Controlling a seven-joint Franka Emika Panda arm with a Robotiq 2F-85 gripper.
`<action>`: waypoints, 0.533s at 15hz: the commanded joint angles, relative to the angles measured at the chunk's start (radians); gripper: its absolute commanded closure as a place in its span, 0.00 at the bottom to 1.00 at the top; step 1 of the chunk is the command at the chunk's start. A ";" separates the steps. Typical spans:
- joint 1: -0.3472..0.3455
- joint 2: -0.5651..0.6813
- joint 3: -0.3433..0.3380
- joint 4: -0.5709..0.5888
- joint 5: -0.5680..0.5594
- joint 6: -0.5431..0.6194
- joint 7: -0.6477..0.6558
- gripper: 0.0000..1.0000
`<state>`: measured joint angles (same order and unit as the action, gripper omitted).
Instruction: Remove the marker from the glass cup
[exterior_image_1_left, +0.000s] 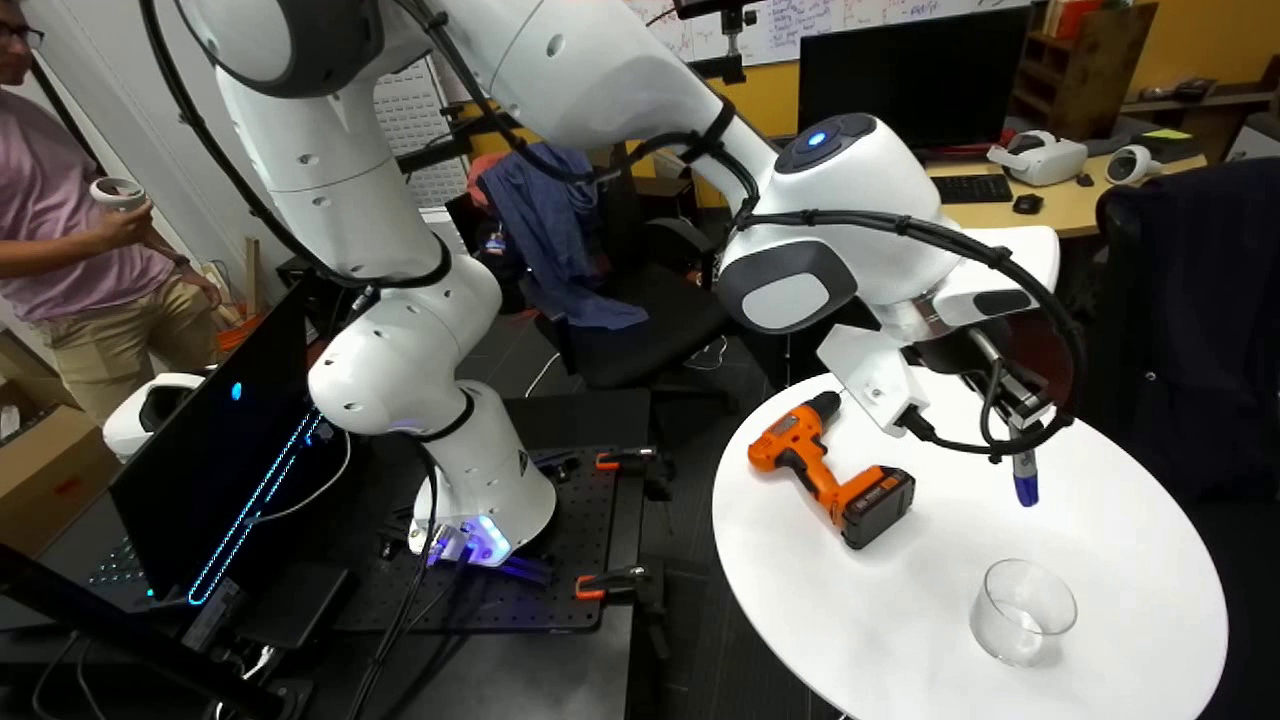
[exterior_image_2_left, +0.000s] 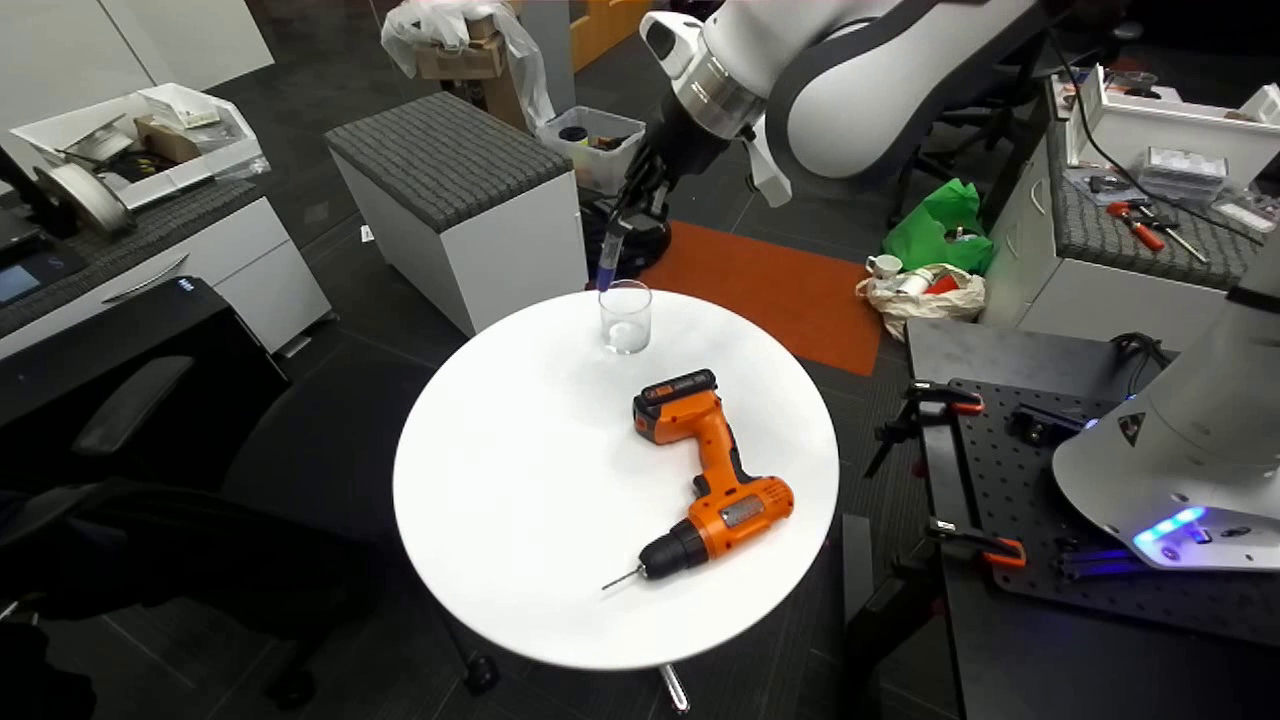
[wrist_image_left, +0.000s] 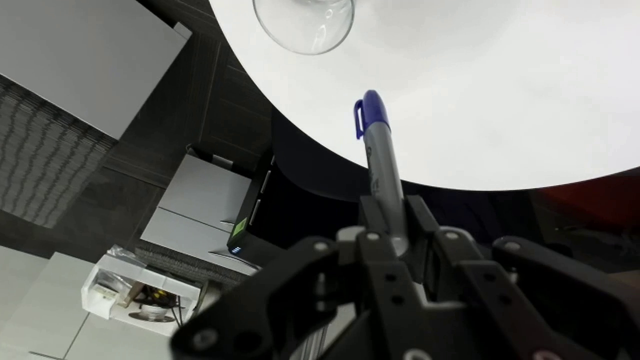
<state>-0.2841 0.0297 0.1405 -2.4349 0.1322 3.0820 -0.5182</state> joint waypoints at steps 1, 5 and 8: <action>0.088 0.000 -0.076 -0.011 -0.157 0.024 0.110 0.96; 0.091 0.028 -0.086 0.027 -0.425 -0.005 0.291 0.96; 0.120 0.055 -0.115 0.082 -0.657 -0.051 0.470 0.96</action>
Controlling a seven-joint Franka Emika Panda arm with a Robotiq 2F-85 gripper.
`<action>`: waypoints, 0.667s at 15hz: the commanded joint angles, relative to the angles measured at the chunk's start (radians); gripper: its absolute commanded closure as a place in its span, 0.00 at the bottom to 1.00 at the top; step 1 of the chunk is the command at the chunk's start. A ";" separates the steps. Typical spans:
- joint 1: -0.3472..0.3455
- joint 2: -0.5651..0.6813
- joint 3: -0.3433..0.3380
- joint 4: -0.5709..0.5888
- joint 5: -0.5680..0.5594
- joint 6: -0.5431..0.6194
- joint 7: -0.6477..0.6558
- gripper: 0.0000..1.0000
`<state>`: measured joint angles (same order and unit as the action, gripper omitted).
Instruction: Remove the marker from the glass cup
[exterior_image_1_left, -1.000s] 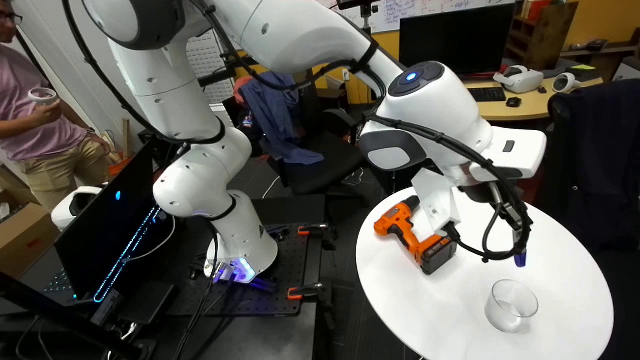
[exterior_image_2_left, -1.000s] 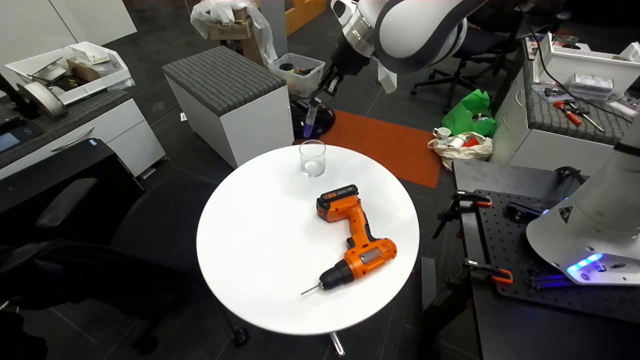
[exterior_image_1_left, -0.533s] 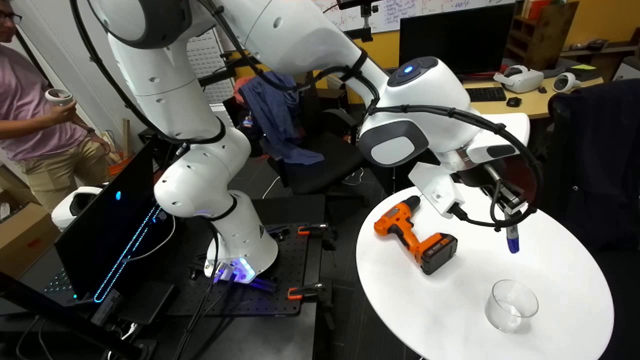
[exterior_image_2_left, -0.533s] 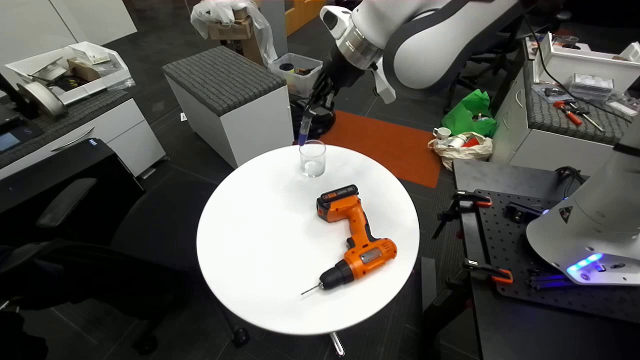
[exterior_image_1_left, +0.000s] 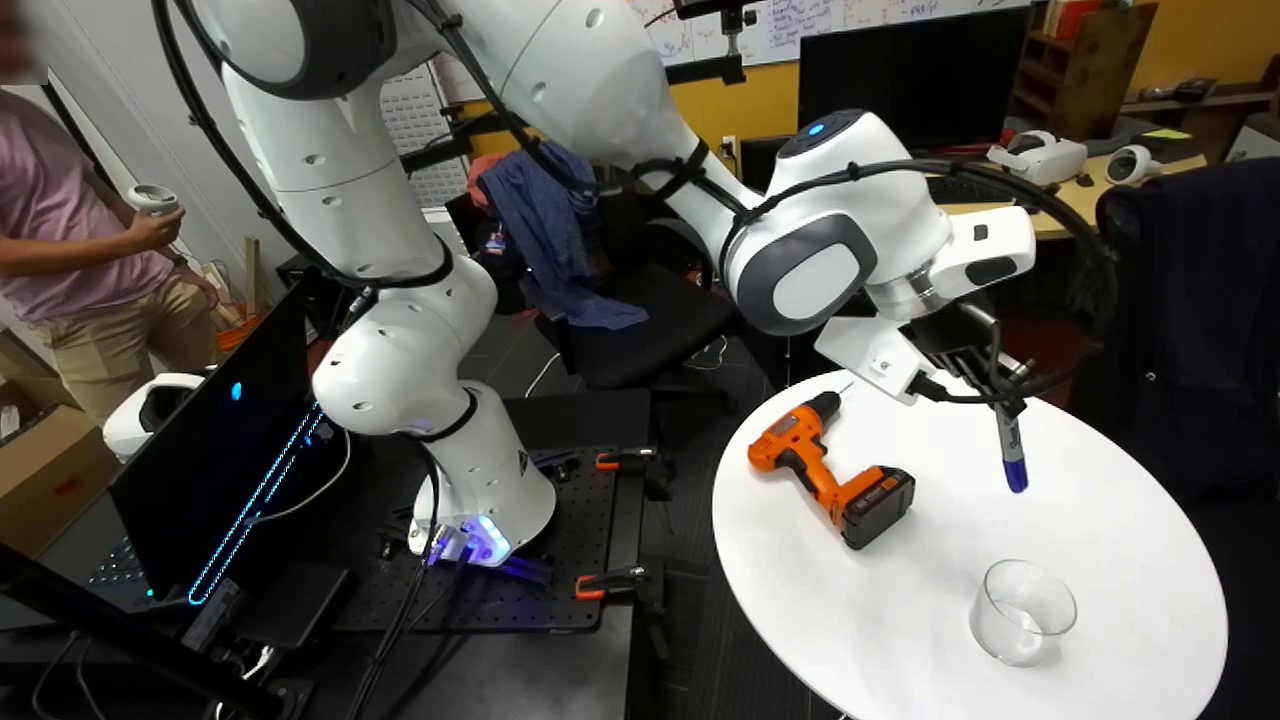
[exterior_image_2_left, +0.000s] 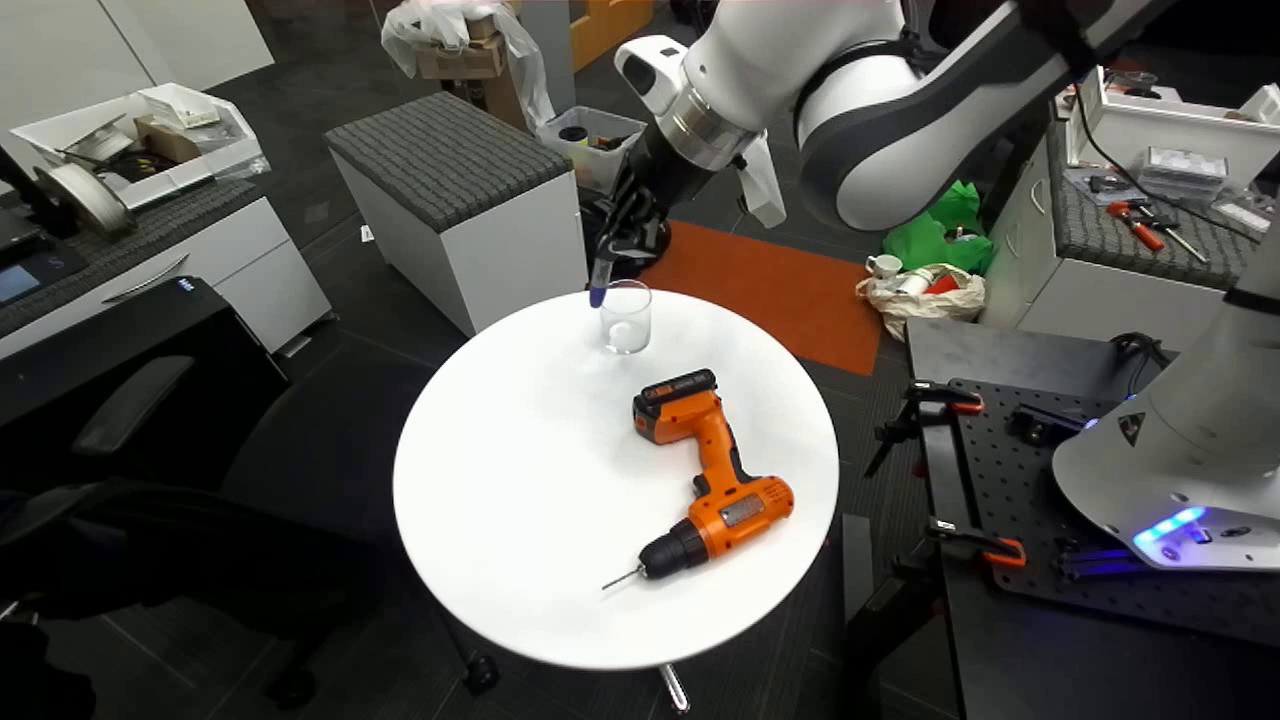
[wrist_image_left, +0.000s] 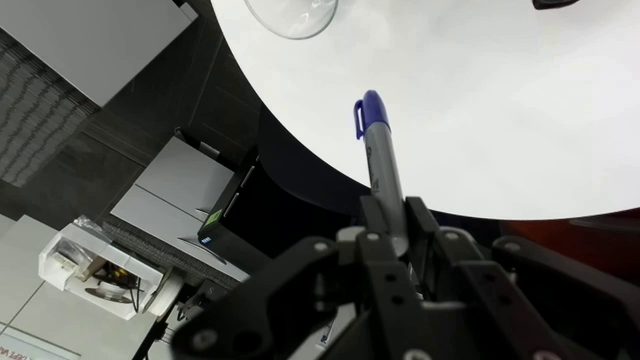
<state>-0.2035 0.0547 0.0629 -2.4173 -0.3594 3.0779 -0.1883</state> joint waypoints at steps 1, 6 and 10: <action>0.053 0.041 -0.042 0.082 -0.225 -0.062 0.191 0.96; 0.115 0.129 -0.041 0.179 -0.439 -0.153 0.389 0.96; 0.162 0.210 -0.043 0.241 -0.481 -0.210 0.429 0.96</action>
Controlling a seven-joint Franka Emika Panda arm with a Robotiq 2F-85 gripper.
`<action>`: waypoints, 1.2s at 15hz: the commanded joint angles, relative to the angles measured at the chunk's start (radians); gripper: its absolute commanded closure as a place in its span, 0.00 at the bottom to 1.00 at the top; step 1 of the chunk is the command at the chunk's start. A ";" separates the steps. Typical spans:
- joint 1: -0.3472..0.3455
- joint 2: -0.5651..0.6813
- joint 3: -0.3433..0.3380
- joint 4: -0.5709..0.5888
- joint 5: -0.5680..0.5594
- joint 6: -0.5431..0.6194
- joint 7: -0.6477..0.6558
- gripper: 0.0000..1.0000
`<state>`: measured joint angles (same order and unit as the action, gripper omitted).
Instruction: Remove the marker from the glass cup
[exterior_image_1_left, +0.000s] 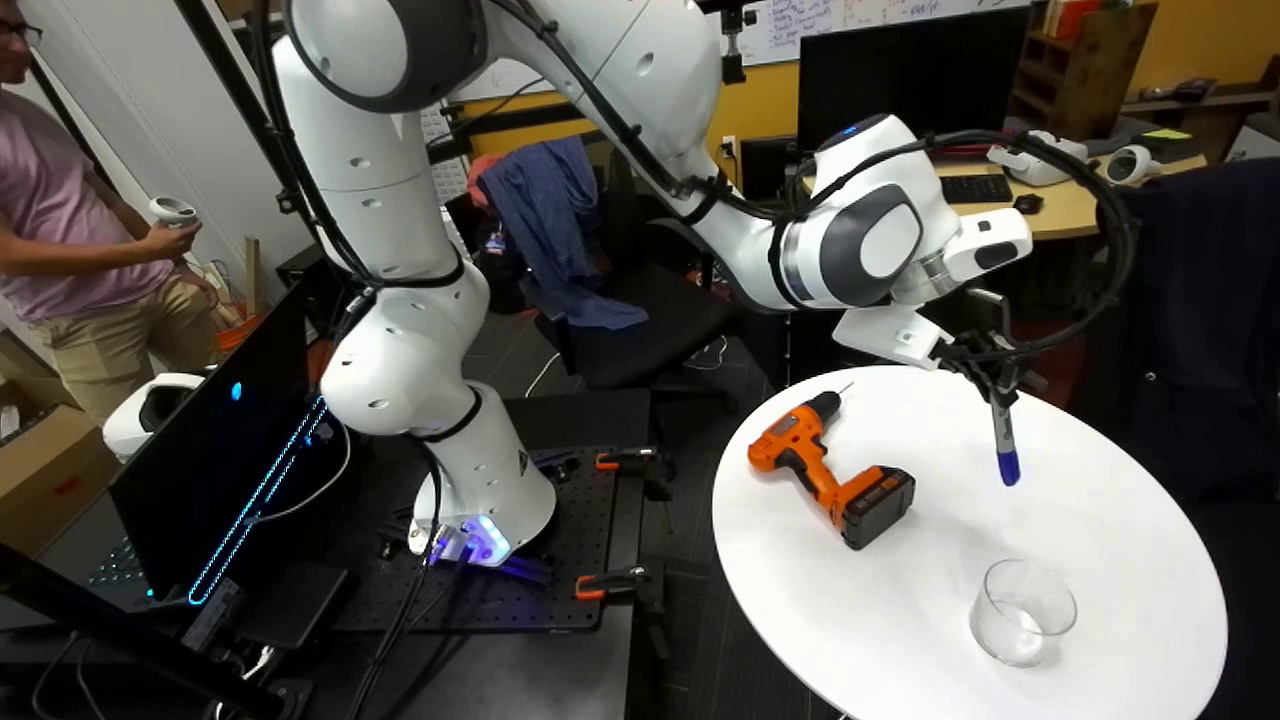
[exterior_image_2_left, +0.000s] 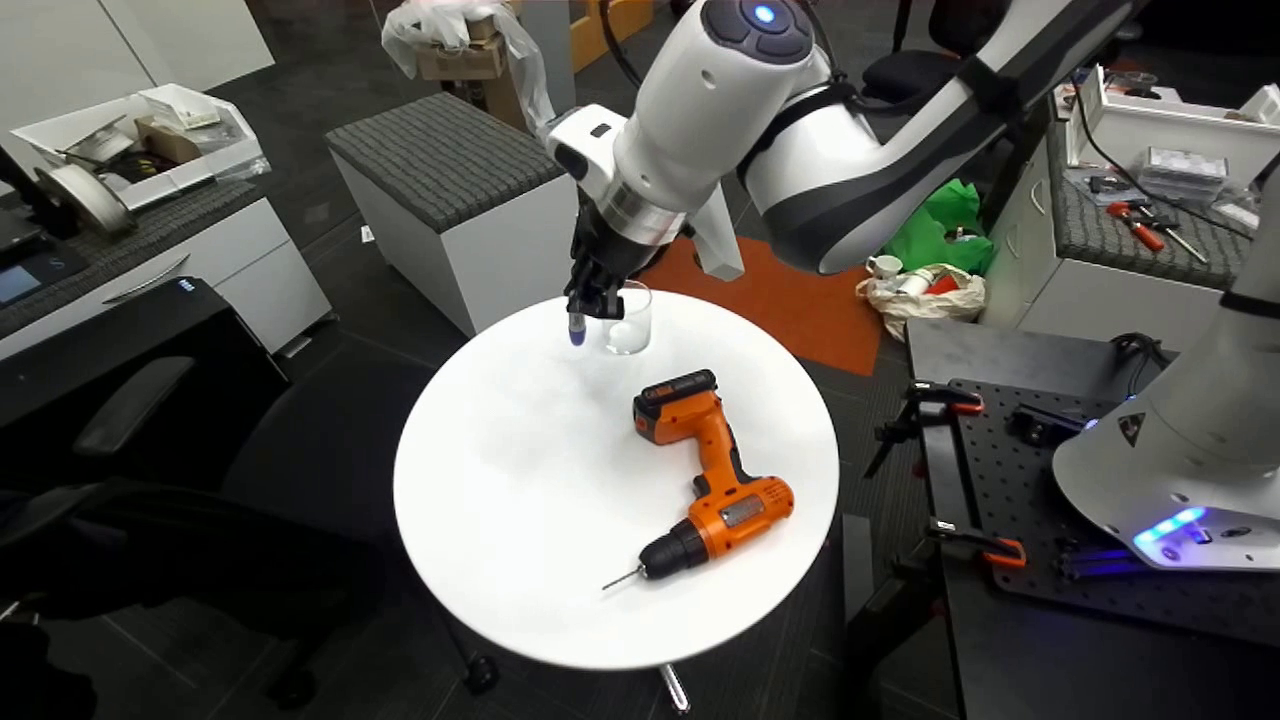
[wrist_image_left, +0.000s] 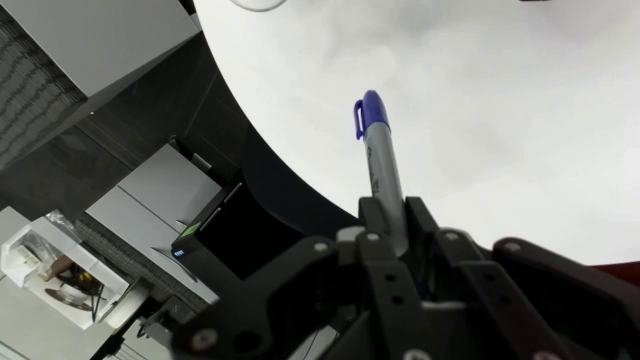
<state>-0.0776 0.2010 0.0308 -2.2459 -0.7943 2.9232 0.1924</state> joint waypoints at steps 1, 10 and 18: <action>0.044 0.079 -0.009 0.080 -0.046 -0.067 0.050 0.96; 0.105 0.233 -0.011 0.201 -0.042 -0.224 0.032 0.96; 0.204 0.283 -0.087 0.251 -0.021 -0.281 0.020 0.37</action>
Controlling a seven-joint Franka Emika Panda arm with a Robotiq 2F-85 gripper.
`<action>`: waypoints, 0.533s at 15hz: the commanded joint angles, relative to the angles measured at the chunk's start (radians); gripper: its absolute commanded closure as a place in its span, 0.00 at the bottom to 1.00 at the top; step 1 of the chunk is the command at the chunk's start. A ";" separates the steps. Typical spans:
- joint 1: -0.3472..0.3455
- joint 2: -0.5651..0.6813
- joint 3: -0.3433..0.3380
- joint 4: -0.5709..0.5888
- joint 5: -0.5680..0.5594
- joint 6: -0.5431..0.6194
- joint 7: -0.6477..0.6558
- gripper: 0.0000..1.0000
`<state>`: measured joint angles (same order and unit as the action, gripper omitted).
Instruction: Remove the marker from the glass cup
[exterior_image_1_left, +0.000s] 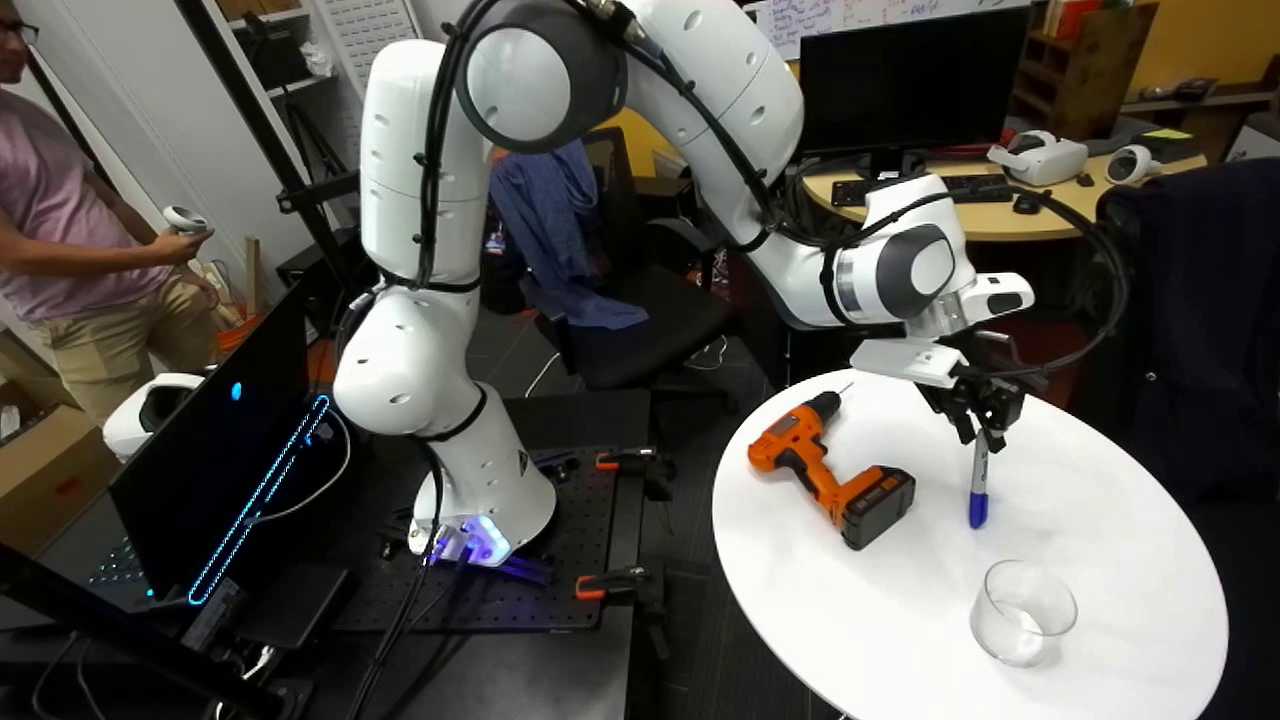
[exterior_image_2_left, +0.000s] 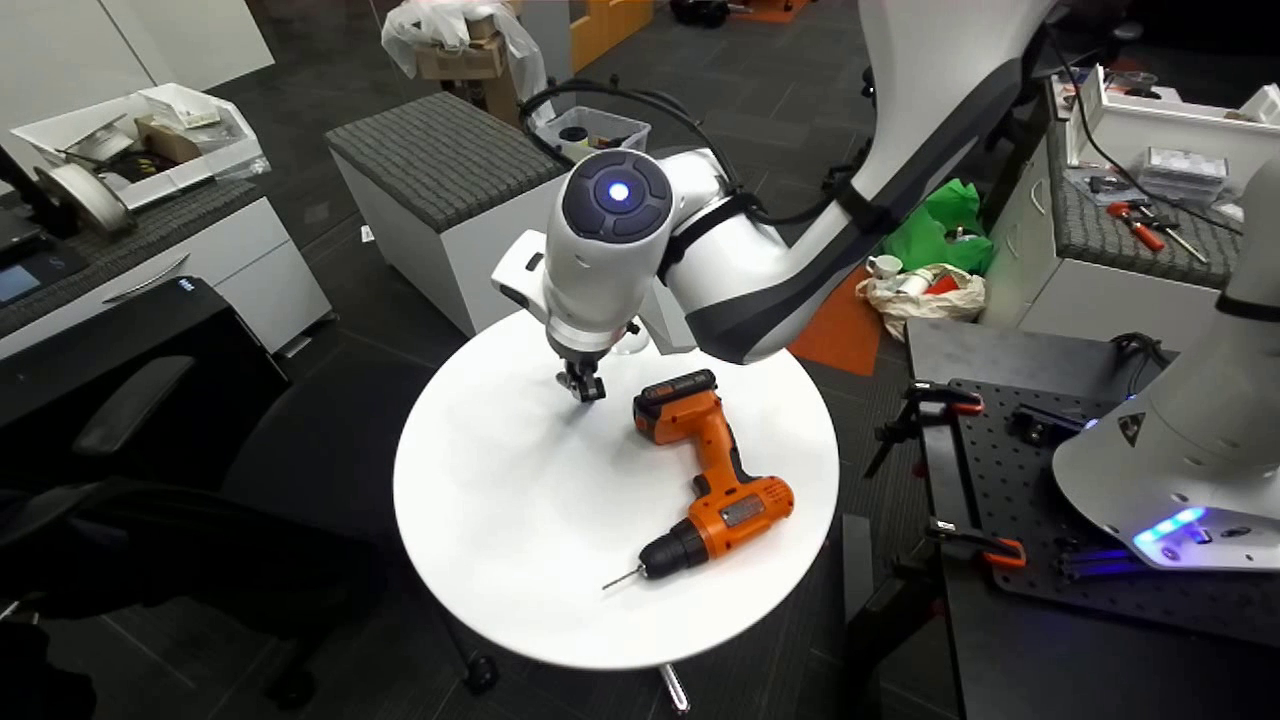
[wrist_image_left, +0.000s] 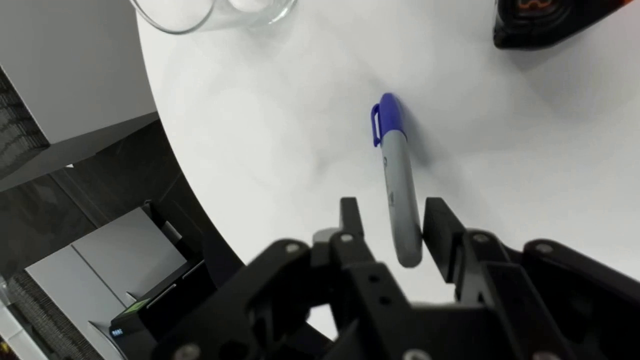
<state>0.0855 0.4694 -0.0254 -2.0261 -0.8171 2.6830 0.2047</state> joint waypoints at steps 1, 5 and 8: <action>0.045 0.016 -0.034 0.032 0.005 -0.042 0.007 0.28; 0.055 0.021 -0.046 0.037 0.006 -0.039 0.009 0.00; 0.051 0.018 -0.043 0.034 0.016 -0.039 0.003 0.00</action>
<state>0.1146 0.4856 -0.0526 -2.0101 -0.8169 2.6795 0.2047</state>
